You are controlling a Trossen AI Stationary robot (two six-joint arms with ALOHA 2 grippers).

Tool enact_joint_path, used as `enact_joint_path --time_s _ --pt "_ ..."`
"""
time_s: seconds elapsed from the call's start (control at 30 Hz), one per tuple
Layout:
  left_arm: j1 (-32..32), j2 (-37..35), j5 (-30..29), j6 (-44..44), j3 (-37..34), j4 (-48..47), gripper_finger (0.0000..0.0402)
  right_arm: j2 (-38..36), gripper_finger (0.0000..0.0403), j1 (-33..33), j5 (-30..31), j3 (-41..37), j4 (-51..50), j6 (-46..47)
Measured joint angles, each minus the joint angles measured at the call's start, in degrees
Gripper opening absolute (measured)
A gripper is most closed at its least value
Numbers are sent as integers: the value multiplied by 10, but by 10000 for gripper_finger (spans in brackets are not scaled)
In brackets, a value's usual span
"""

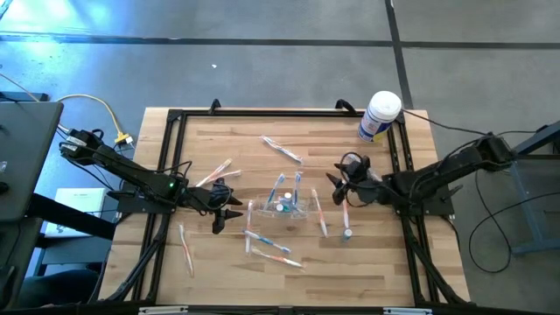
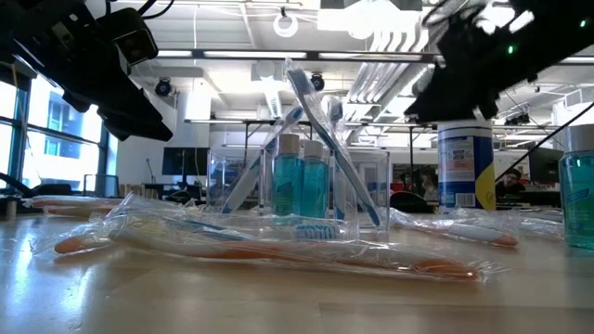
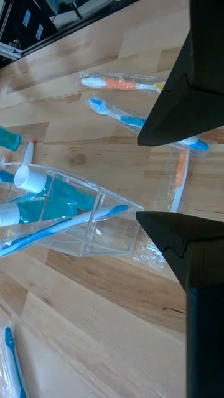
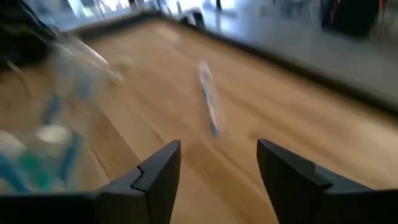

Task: Pick & Place toothbrushing station
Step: Put the blue toothbrush into the transparent organizer

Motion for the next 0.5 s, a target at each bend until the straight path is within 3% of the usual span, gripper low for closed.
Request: enact_joint_path --time_s 0.13,0.23,0.5 --pt "0 0 0 0 0 0 177 -5 181 -51 -57 0 -83 77" --pt "0 0 0 0 0 0 177 -5 173 -85 -64 0 -130 98" --pt "0 0 0 0 0 0 177 -5 181 -187 -112 0 -250 130"
